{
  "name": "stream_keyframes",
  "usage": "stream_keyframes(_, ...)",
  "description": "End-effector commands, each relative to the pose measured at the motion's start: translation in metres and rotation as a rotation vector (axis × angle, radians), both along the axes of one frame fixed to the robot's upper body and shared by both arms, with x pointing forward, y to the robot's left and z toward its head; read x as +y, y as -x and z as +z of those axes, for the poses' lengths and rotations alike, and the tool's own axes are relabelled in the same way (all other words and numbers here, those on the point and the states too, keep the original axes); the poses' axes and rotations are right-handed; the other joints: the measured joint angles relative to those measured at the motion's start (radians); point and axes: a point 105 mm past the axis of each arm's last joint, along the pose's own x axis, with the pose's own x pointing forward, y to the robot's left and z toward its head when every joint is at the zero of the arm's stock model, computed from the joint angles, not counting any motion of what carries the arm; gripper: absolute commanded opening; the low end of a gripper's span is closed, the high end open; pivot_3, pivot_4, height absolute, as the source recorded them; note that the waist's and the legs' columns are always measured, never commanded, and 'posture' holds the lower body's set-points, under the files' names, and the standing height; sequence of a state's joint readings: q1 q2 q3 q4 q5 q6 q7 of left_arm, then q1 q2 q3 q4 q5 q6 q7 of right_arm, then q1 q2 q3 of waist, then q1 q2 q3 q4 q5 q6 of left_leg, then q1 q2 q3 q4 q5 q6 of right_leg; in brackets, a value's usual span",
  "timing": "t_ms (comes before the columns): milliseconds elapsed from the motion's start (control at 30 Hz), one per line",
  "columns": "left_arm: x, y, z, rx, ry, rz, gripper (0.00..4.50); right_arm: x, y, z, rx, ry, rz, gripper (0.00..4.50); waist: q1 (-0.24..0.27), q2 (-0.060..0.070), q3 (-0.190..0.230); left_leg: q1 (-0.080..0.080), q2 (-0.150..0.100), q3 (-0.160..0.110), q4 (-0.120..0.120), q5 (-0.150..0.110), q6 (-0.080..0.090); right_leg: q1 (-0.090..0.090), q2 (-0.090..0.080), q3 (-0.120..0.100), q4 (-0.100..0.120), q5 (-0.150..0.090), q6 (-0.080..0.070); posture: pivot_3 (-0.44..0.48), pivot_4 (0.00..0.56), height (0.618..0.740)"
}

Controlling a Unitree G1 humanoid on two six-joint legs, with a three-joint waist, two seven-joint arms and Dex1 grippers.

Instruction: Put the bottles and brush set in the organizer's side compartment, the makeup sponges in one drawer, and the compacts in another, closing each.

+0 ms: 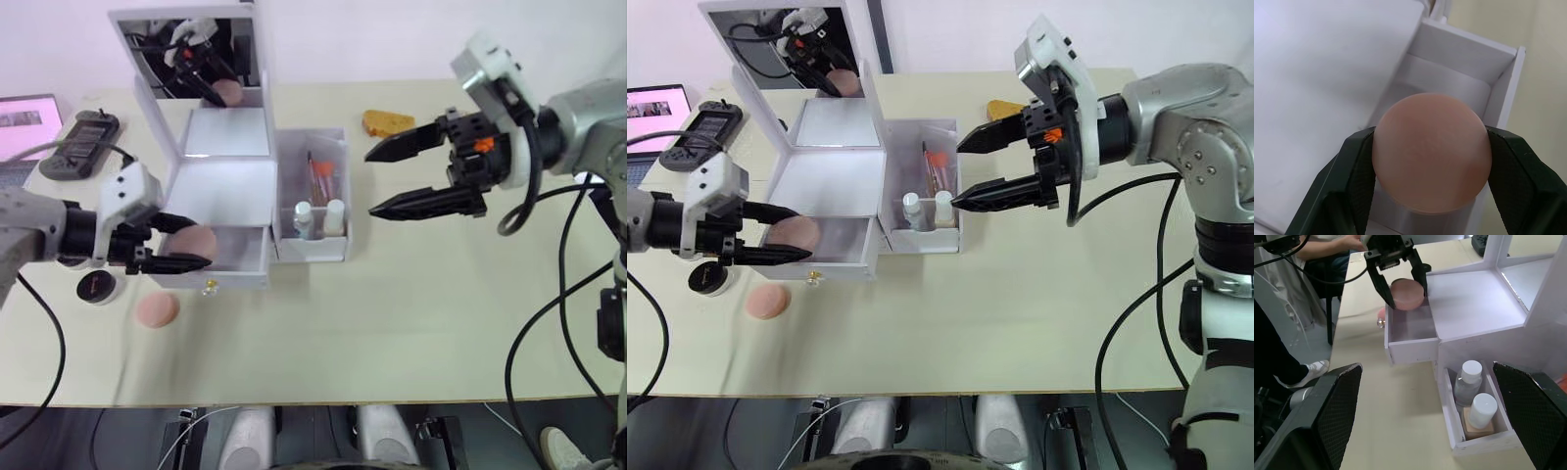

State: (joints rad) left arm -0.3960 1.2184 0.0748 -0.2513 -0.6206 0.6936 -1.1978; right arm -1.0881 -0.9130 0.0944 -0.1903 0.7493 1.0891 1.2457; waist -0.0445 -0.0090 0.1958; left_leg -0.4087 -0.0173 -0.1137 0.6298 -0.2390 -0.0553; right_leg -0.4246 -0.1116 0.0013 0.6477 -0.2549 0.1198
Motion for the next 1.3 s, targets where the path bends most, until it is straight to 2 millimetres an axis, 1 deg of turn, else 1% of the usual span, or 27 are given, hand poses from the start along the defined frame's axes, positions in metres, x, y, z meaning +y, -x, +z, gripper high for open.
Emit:
stream_keyframes(33,0.004,-0.001,0.013,-0.059,-0.009,0.014,2.67,0.002,0.007,0.015,-0.046,-0.026,0.023,4.50,0.000,0.000,0.000,0.000,0.000,0.000,0.000,0.000,0.000,0.000,0.000,0.000,0.000,0.000,0.000,0.000,0.150,0.740)
stream_keyframes(200,0.006,-0.003,0.013,-0.077,0.003,0.039,2.67,0.002,0.006,0.016,-0.050,-0.026,0.018,4.50,0.000,0.000,0.000,0.000,0.000,0.000,0.000,0.000,0.000,0.000,0.000,0.000,0.000,0.000,0.000,0.000,0.150,0.740)
stream_keyframes(433,0.005,-0.004,0.014,-0.084,0.000,0.031,2.67,0.002,0.004,0.017,-0.060,-0.024,0.012,4.50,0.000,0.000,0.000,0.000,0.000,0.000,0.000,0.000,0.000,0.000,0.000,0.000,0.000,0.000,0.000,0.000,0.150,0.740)
stream_keyframes(500,0.004,-0.004,0.014,-0.088,-0.002,0.028,3.73,0.002,0.004,0.017,-0.062,-0.024,0.011,4.50,0.000,0.000,0.000,0.000,0.000,0.000,0.000,0.000,0.000,0.000,0.000,0.000,0.000,0.000,0.000,0.000,0.150,0.740)
stream_keyframes(533,0.004,-0.004,0.014,-0.089,-0.003,0.027,4.15,0.002,0.004,0.017,-0.062,-0.024,0.010,4.50,0.001,0.000,0.000,0.000,0.000,0.000,0.000,0.000,0.000,0.000,0.000,0.000,0.000,0.000,0.000,0.000,0.150,0.740)
stream_keyframes(567,0.004,-0.004,0.014,-0.089,-0.001,0.025,4.45,0.002,0.004,0.017,-0.061,-0.025,0.011,4.50,0.002,0.000,0.000,0.000,0.000,0.000,0.001,0.000,0.000,0.000,0.000,0.000,0.001,0.000,0.000,0.000,0.150,0.740)
stream_keyframes(733,0.002,-0.005,0.019,-0.100,0.018,0.031,4.45,0.001,0.003,0.017,-0.061,-0.025,0.008,4.50,0.002,0.000,0.000,0.000,0.000,0.000,0.002,0.000,0.000,0.000,0.000,0.000,0.002,0.000,0.000,0.000,0.150,0.740)
stream_keyframes(900,-0.002,-0.001,0.027,-0.090,0.051,0.019,4.45,0.001,0.003,0.017,-0.058,-0.026,0.009,4.50,0.001,0.000,0.000,0.000,0.000,0.000,0.001,0.000,0.000,0.000,0.000,0.000,0.002,0.000,0.000,0.000,0.150,0.740)
stream_keyframes(1033,-0.002,0.009,0.035,-0.064,0.107,0.009,4.45,0.001,0.004,0.017,-0.052,-0.024,0.015,4.50,-0.002,0.000,0.000,0.000,0.000,0.000,0.001,0.000,0.000,0.000,0.000,0.000,0.001,0.000,0.000,0.000,0.150,0.740)
stream_keyframes(1100,0.007,0.024,0.043,-0.049,0.155,0.009,4.45,0.003,0.005,0.018,-0.056,-0.025,0.034,4.50,-0.007,0.000,0.000,0.000,0.000,0.000,0.001,0.000,0.000,0.000,0.000,0.000,0.001,0.000,0.000,0.000,0.150,0.740)
stream_keyframes(1167,0.019,0.030,0.051,-0.080,0.182,0.064,4.45,0.005,0.006,0.019,-0.059,-0.032,0.059,4.50,-0.012,0.000,0.000,0.000,0.000,0.000,0.000,0.000,0.000,-0.001,0.000,0.001,0.001,0.000,0.000,0.000,0.150,0.740)
stream_keyframes(1233,0.032,0.037,0.053,-0.125,0.218,0.130,4.45,0.008,0.006,0.023,-0.072,-0.043,0.081,4.50,-0.016,0.000,0.000,0.000,0.001,0.000,0.000,0.000,0.000,-0.001,0.001,0.001,0.002,0.000,0.000,0.000,0.150,0.740)
stream_keyframes(1300,0.044,0.041,0.051,-0.154,0.244,0.204,4.45,0.010,0.005,0.026,-0.084,-0.048,0.091,4.50,-0.018,0.001,0.001,0.001,0.001,0.000,0.000,0.000,0.000,-0.001,0.001,0.001,0.002,0.000,0.000,0.000,0.150,0.740)
